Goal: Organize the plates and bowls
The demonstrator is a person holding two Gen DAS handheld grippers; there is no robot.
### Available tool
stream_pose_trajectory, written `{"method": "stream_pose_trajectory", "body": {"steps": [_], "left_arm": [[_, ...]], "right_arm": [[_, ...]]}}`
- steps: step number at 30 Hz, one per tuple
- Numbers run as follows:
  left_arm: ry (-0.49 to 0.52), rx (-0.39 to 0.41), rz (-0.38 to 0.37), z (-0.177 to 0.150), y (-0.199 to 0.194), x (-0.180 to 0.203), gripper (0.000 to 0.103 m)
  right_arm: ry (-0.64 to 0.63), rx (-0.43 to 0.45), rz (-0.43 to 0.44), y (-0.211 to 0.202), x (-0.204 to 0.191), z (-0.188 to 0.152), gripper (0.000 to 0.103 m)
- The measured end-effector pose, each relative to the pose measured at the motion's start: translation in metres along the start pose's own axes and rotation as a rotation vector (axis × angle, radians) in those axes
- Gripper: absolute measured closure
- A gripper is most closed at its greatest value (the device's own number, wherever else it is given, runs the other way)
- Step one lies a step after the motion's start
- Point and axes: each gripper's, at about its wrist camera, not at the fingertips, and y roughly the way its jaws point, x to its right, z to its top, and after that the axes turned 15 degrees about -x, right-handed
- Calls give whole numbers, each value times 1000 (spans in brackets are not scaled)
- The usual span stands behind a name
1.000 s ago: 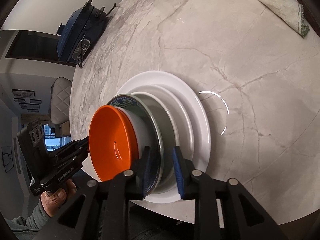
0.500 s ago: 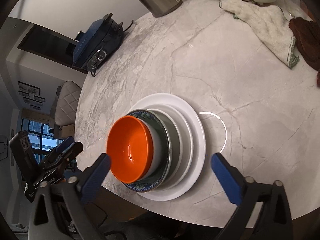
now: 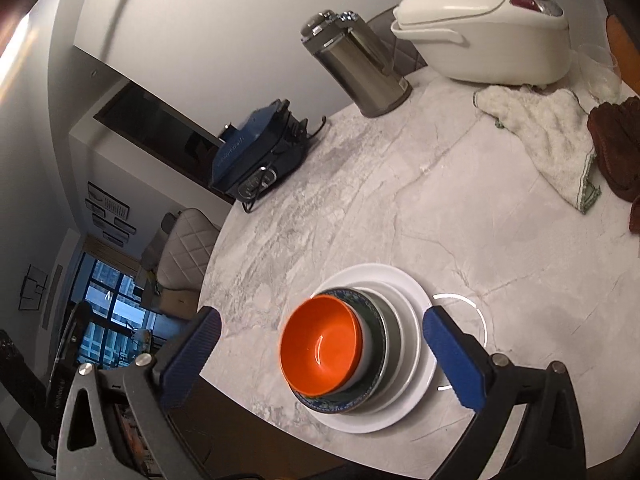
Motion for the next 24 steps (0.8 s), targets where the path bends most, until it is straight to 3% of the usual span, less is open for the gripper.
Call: {"method": "stream_pose_trajectory", "body": {"steps": [2, 7, 11, 12, 16, 19, 24], "left_arm": [[36, -98, -117, -2, 9, 0, 5], [48, -224, -234, -13, 21, -3, 5], [-2, -424, -490, -39, 54, -12, 5], [-22, -463, -522, -45, 60, -15, 5], [-23, -598, -556, -57, 83, -16, 6], [46, -584, -527, -58, 82, -12, 6], [102, -545, -423, -44, 89, -13, 6]], "right_arm": [[-12, 39, -10, -7, -8, 1, 0], [-9, 70, -46, -15, -30, -5, 0], [-13, 95, -90, -16, -54, -21, 0], [-7, 101, -98, -16, -60, -26, 0], [-36, 112, -158, -10, -87, -45, 0], [-55, 101, -243, -4, -103, -53, 0], [-6, 118, -307, -6, -109, -61, 0]]}}
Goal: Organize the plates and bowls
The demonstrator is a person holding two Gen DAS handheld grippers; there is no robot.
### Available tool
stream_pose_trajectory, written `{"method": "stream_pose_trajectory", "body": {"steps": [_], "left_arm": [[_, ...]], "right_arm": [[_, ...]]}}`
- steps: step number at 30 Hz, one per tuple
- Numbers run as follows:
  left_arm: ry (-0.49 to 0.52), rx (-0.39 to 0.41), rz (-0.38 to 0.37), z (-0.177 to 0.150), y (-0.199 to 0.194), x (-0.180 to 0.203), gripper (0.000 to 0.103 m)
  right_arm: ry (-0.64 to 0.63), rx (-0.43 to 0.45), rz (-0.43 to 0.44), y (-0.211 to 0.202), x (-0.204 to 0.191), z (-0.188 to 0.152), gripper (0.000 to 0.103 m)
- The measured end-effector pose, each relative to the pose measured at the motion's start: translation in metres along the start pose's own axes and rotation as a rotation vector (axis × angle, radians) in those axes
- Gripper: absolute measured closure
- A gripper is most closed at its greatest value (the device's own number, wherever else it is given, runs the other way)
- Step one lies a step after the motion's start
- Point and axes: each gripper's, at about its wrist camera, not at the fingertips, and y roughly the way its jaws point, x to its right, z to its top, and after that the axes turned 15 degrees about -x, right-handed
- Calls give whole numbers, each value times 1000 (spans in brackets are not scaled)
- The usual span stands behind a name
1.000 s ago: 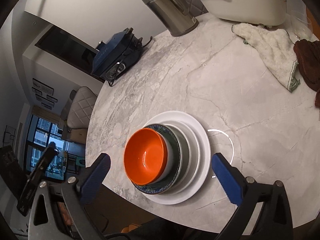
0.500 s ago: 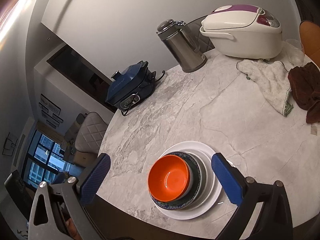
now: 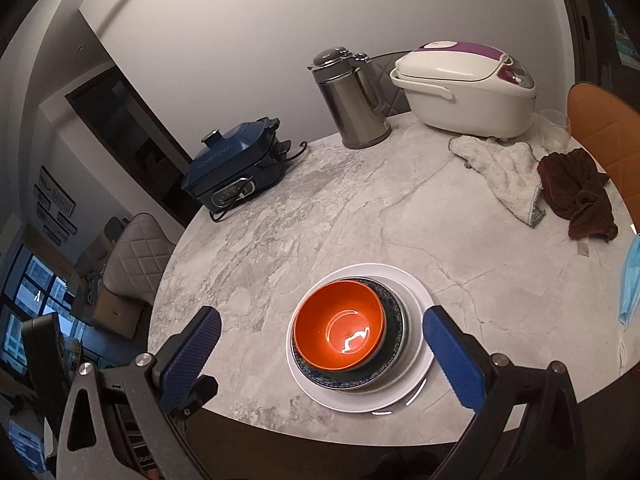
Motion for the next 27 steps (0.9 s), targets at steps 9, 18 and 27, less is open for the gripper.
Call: {"method": "stream_pose_trajectory", "body": {"steps": [9, 18, 27], "left_arm": [[29, 15, 83, 24, 0, 13, 6], [-27, 35, 157, 57, -11, 37, 6], [-66, 23, 167, 71, -9, 53, 6]], "right_arm": [[21, -17, -66, 0, 4, -2, 0], [-44, -45, -59, 4, 13, 11, 0], [-68, -61, -107, 3, 26, 18, 0]]}}
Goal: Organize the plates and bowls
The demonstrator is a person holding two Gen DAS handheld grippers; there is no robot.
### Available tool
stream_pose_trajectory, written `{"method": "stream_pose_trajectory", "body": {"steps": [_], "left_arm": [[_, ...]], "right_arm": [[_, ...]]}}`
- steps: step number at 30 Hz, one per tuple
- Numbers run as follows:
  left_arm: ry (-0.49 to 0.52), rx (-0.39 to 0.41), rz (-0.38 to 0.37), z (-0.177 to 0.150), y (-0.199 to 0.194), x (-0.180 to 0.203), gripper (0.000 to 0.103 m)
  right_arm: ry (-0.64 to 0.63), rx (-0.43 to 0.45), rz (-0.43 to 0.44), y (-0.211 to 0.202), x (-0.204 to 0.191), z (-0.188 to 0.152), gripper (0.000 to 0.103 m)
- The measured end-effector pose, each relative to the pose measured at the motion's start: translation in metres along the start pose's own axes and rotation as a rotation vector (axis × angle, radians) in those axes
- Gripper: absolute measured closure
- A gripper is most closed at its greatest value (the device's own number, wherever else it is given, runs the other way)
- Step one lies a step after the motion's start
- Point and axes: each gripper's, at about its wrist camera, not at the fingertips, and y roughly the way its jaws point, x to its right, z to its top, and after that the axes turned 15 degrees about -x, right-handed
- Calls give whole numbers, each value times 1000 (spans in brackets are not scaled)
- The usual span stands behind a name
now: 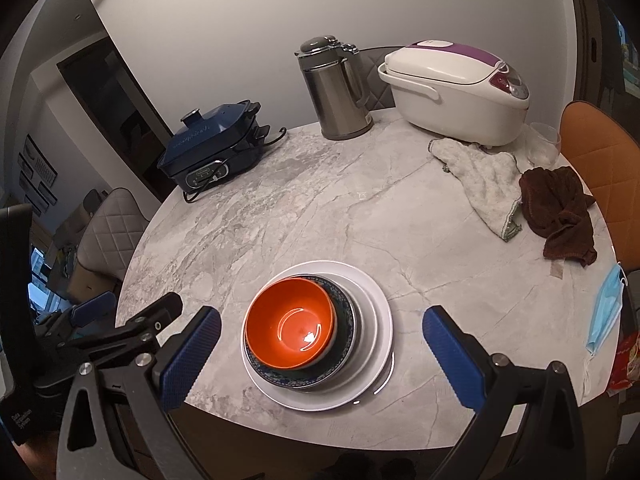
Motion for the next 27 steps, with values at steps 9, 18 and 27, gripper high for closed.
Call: {"method": "stream_pose_trajectory", "body": {"steps": [9, 18, 27], "left_arm": [[-45, -29, -35, 13, 6, -9, 6], [-36, -50, -61, 16, 14, -13, 6], [-48, -51, -57, 14, 15, -22, 6]], "right_arm": [[-5, -53, -47, 11, 3, 5, 0], [-12, -110, -86, 27, -4, 14, 0], [-23, -133, -106, 34, -13, 14, 0]]}}
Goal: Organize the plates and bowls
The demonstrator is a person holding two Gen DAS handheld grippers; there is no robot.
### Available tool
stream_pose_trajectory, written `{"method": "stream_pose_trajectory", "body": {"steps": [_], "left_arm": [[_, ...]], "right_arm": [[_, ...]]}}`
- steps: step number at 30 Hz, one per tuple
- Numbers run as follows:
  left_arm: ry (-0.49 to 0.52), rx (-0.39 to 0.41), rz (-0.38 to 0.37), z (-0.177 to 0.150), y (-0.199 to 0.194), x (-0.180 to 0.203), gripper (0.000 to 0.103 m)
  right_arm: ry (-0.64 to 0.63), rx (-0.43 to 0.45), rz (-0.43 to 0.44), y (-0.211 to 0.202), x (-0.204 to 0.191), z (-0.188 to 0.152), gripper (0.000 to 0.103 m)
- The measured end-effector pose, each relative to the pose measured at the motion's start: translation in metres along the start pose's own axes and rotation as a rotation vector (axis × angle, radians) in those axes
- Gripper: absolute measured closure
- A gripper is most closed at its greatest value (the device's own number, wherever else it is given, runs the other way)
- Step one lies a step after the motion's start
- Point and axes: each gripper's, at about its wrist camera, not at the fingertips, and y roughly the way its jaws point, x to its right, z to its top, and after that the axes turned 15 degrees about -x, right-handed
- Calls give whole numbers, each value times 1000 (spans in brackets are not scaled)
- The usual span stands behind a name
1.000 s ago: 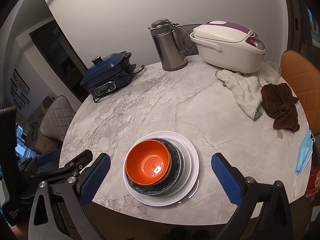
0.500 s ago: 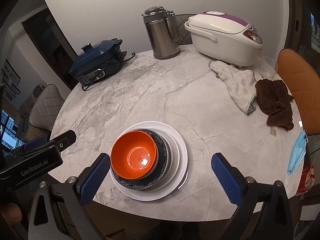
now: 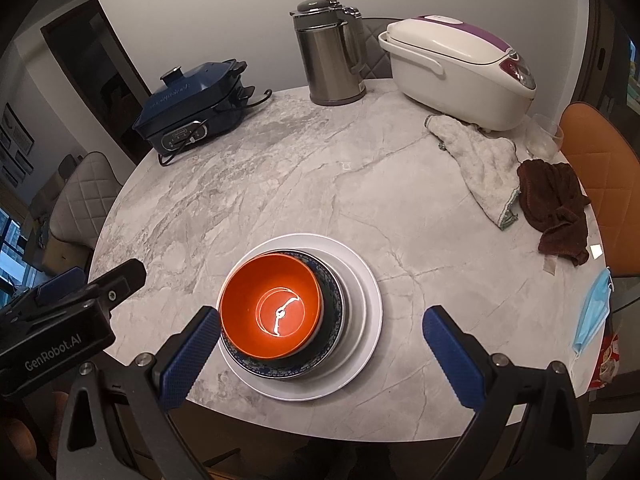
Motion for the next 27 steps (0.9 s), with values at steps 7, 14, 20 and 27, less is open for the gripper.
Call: {"method": "stream_pose_trajectory", "body": {"steps": [7, 14, 20, 27], "left_arm": [[-17, -15, 0, 3, 7, -14, 6], [-18, -20, -3, 4, 13, -19, 6], [-13, -20, -9, 4, 14, -19, 6], [-6, -25, -14, 4, 15, -18, 6]], "right_arm": [[8, -21, -12, 6, -1, 3, 0], [9, -24, -25, 8, -2, 4, 0], [3, -9, -45, 7, -1, 5, 0], [9, -5, -48, 6, 1, 6, 0]]}}
